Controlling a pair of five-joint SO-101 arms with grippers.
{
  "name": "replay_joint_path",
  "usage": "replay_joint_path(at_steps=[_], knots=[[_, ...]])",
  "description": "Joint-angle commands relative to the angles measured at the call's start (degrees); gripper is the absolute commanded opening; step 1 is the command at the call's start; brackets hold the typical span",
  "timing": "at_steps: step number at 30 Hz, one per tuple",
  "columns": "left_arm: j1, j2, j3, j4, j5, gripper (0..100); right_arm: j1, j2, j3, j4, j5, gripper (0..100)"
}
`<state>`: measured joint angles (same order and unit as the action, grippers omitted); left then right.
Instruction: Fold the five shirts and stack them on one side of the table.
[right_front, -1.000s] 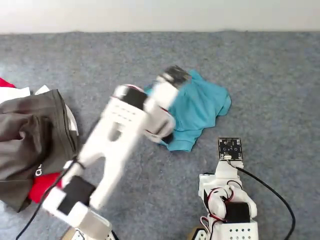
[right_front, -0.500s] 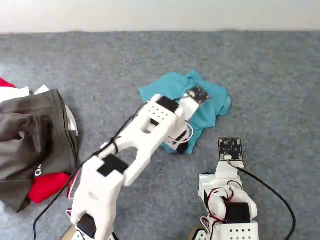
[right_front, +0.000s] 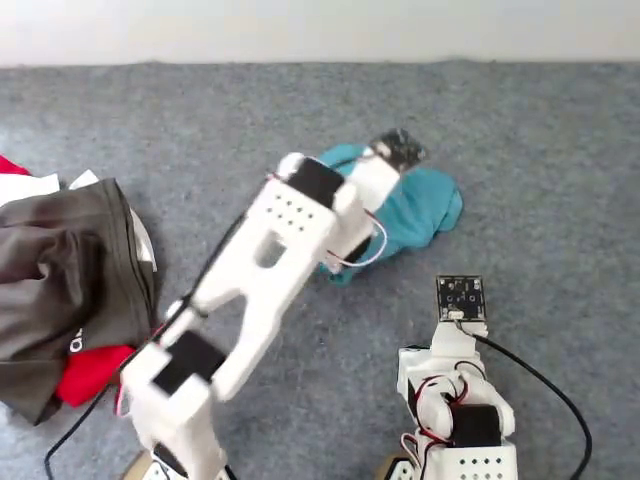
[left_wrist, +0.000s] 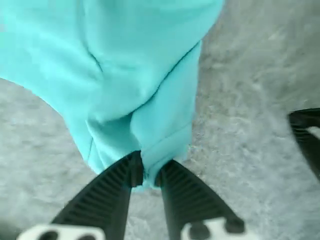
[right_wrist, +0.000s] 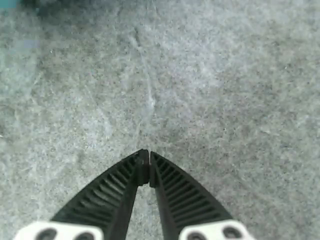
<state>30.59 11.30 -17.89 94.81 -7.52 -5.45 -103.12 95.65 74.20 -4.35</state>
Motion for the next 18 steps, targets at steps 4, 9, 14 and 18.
replay_joint_path(at_steps=[4,9,14,18], knots=[[-7.1,-18.9,-2.4,0.6,0.5,1,0.0,-0.2,0.8,0.4,0.4,0.9],[-16.9,-26.5,-2.6,0.6,0.4,1,0.0,-0.2,0.8,0.4,0.4,0.9],[-20.3,-33.5,-2.6,0.4,0.2,1,0.0,-0.2,0.8,0.4,0.4,0.9],[-17.7,-39.0,-2.7,-0.5,0.3,1,0.0,-0.2,0.8,0.4,0.4,0.9]])
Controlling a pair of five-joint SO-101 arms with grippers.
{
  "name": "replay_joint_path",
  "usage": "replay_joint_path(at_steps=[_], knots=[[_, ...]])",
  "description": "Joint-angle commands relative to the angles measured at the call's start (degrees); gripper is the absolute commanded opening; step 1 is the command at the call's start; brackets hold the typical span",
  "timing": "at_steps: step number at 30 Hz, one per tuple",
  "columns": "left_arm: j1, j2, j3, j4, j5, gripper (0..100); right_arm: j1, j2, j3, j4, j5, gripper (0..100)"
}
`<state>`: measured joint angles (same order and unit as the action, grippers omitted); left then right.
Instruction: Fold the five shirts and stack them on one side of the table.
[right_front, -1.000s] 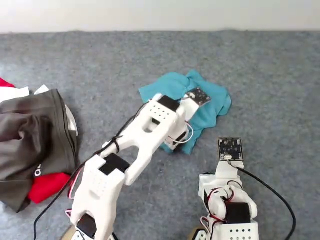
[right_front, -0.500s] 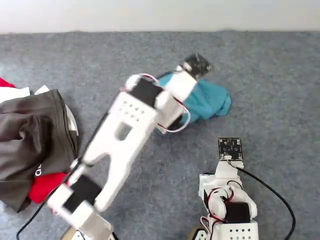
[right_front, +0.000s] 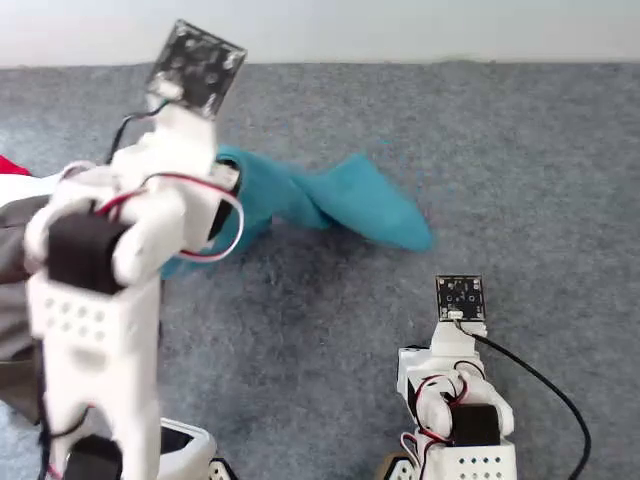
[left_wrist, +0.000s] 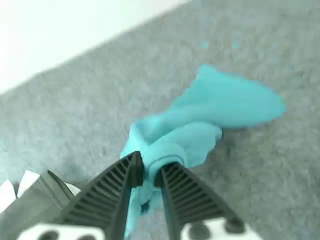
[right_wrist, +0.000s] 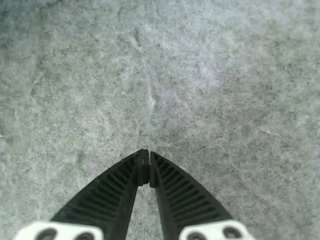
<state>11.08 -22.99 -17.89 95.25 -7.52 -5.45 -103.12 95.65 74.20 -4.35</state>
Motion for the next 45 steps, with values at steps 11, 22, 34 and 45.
replay_joint_path(at_steps=[11,22,34,45], knots=[[20.4,-11.0,-2.5,-10.9,0.4,1,0.0,-0.2,0.8,0.4,0.4,0.9],[6.4,-11.0,20.0,-16.1,-0.4,2,0.0,-0.2,0.8,0.4,0.4,0.9],[-13.5,-10.9,64.6,-50.9,-16.9,17,0.0,-0.2,0.8,0.4,0.4,0.9],[-20.0,-11.1,41.8,-32.2,-16.8,20,0.0,-0.2,0.8,0.4,0.4,0.9]])
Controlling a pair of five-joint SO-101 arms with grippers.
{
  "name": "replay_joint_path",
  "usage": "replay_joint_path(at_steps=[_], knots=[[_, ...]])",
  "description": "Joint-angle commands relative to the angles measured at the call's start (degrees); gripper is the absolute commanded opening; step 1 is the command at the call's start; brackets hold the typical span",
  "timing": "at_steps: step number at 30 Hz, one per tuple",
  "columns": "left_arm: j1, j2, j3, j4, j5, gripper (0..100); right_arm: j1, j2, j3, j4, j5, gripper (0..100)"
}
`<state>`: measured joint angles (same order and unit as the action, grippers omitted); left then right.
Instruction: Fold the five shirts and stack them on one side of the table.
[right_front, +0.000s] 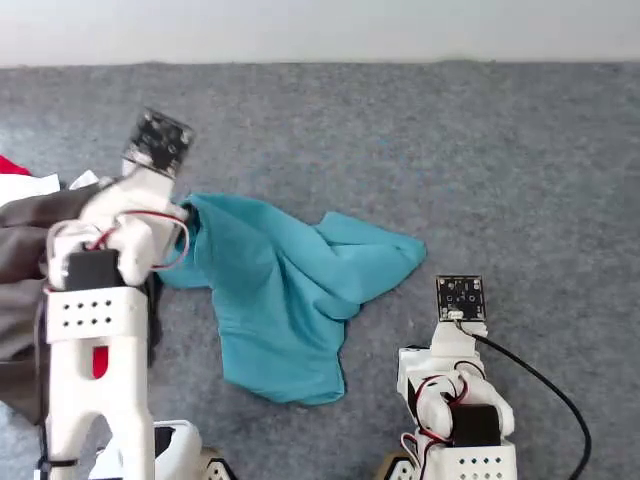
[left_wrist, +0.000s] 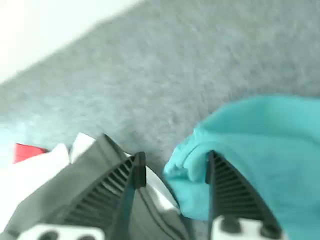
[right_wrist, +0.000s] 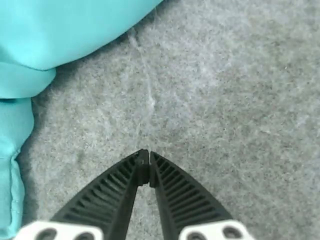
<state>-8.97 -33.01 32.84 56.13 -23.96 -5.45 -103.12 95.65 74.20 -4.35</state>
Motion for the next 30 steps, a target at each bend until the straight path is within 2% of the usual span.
replay_joint_path(at_steps=[1,6,9,12,14,19,23,26,30], knots=[[1.4,-1.1,-11.0,10.8,-0.6,19,0.0,-0.2,0.8,0.4,0.4,0.9],[10.0,-1.3,-14.7,25.2,-4.0,19,0.0,-0.2,0.8,0.4,0.4,0.9],[14.6,-0.9,-14.0,30.2,-4.1,19,0.0,-0.2,0.8,0.4,0.4,0.9],[20.1,-0.9,-8.6,30.9,-4.3,17,0.0,-0.2,0.8,0.4,0.4,0.9],[23.6,-0.9,-2.9,29.0,-4.4,15,0.0,-0.2,0.8,0.4,0.4,0.9],[30.9,-0.8,12.3,16.0,-4.4,11,0.0,-0.2,0.8,0.4,0.4,0.9],[32.9,-0.7,20.4,4.9,-4.3,9,0.0,-0.2,0.8,0.4,0.4,0.9],[32.9,2.9,21.6,1.0,-4.3,8,0.0,-0.2,0.8,0.4,0.4,0.9],[32.8,14.7,15.6,0.4,-4.1,8,0.0,-0.2,0.8,0.4,0.4,0.9]])
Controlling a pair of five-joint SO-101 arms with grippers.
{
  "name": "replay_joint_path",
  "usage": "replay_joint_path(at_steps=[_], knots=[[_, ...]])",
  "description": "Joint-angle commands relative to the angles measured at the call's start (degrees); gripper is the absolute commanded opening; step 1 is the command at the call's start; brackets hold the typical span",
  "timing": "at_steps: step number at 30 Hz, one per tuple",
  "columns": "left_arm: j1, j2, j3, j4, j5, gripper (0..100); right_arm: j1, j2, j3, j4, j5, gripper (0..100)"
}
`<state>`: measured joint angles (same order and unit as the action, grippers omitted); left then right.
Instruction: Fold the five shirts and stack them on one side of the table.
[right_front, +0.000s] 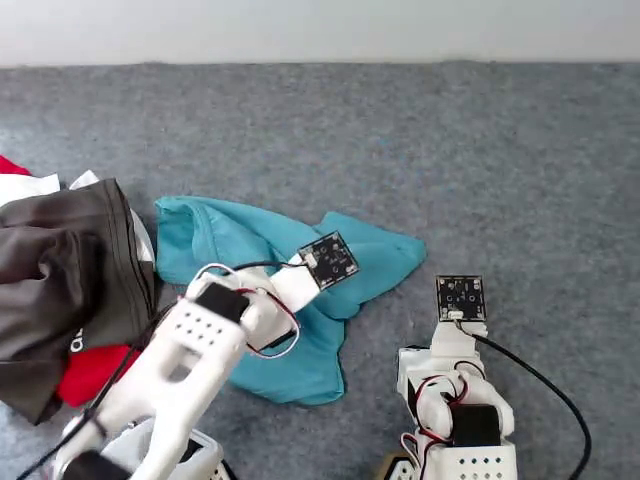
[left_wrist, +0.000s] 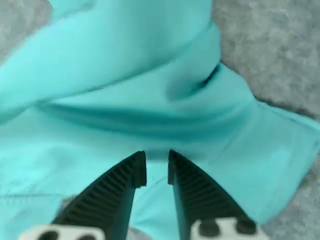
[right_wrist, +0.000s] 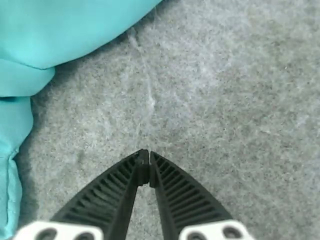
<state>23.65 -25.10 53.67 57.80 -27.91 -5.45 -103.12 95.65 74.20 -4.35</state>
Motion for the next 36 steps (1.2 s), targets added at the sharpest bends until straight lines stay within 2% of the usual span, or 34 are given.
replay_joint_path(at_steps=[1,8,15,21,31,36], knots=[[0.2,10.2,-7.6,-1.1,-0.1,8,0.0,-0.2,0.8,0.4,0.4,0.9],[-1.8,32.9,-26.9,-0.8,-0.1,8,0.0,-0.2,0.8,0.4,0.4,0.9],[-6.5,43.8,-48.0,3.9,4.0,8,0.0,-0.2,0.8,0.4,0.4,0.9],[-7.5,44.8,-59.8,15.3,4.2,8,0.0,-0.2,0.8,0.4,0.4,0.9],[-7.9,44.1,-69.6,36.4,4.2,8,0.0,-0.2,0.8,0.4,0.4,0.9],[-11.6,39.3,-70.0,40.6,4.2,8,0.0,-0.2,0.8,0.4,0.4,0.9]])
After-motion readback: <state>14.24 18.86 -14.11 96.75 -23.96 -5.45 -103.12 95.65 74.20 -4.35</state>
